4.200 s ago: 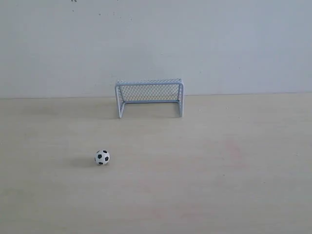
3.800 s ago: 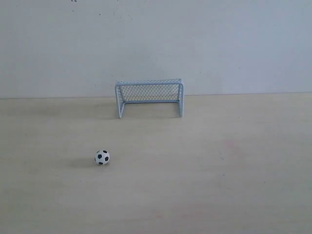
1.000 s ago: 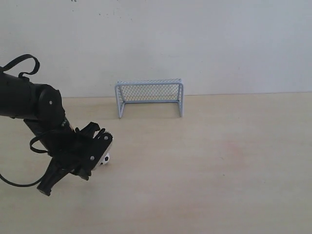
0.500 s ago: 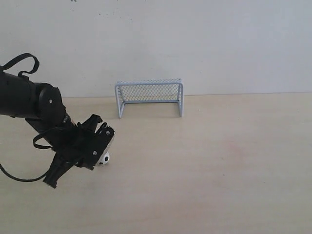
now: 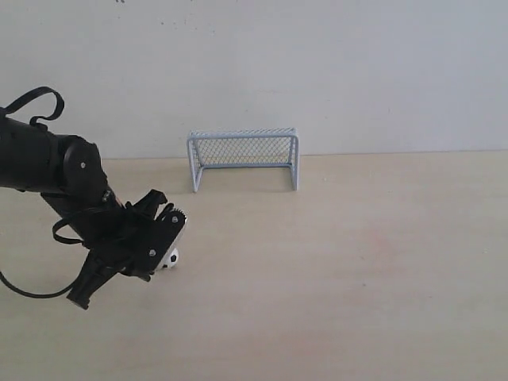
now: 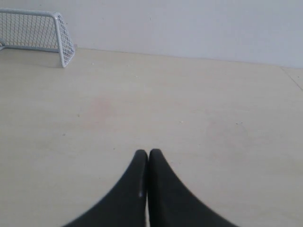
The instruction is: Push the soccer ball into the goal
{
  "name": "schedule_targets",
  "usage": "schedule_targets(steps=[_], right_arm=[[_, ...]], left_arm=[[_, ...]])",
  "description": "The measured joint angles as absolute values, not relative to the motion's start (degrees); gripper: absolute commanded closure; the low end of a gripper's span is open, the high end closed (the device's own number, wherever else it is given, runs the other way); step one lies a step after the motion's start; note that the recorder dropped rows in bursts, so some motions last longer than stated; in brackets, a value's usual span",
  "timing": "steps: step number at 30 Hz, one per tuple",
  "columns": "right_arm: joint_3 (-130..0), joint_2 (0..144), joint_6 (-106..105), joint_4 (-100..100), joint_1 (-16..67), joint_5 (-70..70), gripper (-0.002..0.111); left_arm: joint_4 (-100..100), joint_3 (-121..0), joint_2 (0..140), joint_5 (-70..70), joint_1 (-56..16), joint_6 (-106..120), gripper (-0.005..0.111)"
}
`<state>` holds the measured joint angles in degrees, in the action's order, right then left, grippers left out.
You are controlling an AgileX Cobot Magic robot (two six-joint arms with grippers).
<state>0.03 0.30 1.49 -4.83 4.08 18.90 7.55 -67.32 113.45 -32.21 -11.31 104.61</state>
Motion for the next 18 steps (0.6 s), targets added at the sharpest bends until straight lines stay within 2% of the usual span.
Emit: schedule_targets(steps=[18], right_arm=[[0.03,0.3,1.49,-4.83,4.08,18.9,0.109]], left_arm=[[7.55,-70.6,116.48,-38.15,-11.31,105.0,0.102]])
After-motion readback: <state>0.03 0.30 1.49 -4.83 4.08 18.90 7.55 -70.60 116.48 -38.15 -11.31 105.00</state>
